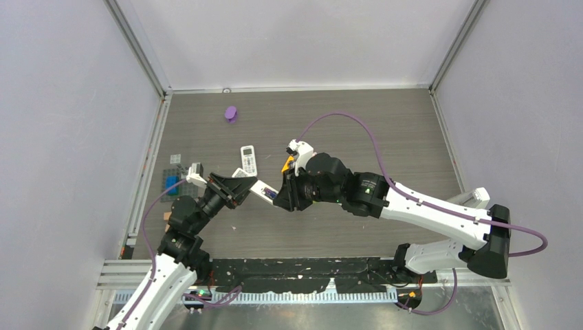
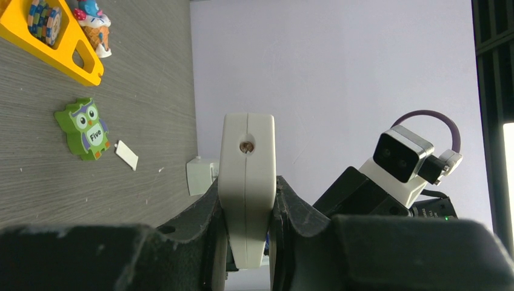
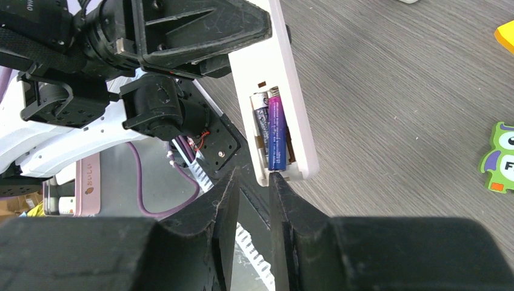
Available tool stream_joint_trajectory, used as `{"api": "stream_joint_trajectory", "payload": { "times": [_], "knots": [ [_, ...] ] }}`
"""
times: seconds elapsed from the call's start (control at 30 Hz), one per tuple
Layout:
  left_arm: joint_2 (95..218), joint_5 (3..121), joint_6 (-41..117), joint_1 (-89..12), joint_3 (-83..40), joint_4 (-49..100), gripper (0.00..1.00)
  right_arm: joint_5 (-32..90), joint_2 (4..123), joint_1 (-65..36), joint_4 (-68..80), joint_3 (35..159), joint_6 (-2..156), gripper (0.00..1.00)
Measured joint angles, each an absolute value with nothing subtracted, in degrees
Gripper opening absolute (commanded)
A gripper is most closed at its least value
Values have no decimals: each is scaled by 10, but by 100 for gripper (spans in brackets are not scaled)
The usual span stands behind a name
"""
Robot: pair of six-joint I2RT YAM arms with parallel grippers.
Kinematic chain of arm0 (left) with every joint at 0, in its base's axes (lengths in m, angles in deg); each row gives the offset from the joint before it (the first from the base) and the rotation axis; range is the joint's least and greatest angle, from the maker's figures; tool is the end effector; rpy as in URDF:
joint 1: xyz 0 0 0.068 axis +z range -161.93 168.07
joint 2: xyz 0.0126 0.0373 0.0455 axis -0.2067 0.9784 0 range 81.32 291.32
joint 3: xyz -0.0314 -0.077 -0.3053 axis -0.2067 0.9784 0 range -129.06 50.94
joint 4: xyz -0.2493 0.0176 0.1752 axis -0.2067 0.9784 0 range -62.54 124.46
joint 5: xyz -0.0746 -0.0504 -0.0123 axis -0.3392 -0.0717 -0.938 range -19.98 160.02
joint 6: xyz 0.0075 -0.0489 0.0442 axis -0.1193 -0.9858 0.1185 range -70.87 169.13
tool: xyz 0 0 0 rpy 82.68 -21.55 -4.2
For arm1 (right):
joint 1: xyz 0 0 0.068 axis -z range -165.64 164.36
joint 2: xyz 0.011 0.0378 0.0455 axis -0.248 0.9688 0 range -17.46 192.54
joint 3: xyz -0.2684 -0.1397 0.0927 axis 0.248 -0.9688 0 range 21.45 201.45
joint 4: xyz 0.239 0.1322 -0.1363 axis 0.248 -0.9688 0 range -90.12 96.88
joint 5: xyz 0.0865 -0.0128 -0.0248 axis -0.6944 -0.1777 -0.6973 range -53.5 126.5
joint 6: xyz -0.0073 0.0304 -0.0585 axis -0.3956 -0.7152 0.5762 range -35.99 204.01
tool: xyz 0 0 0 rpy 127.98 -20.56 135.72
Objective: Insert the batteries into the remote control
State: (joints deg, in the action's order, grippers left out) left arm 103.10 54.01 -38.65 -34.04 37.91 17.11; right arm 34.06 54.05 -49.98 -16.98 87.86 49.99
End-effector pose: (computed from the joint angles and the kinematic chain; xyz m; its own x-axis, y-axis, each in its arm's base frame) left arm 0.1378 -0.0718 0.2465 -0.6158 -0.7866 -0.0463 0.0496 0.0200 -0.9986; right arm 0.1401 0.2969 0.3791 -0.6866 -0.1384 -0.7137 -0.6425 0.5750 0.5066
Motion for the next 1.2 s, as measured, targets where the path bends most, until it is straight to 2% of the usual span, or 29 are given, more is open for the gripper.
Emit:
{"api": "stream_joint_trajectory", "payload": {
  "times": [0.5,0.9,1.2],
  "knots": [
    [1029,544,-384,-340,379,175,0,350,547,-500,-170,879,500,28],
    [1028,544,-376,-340,379,180,0,352,543,-500,-170,879,500,33],
    [1025,544,-376,-340,379,181,0,354,543,-500,-170,879,500,28]
  ]
}}
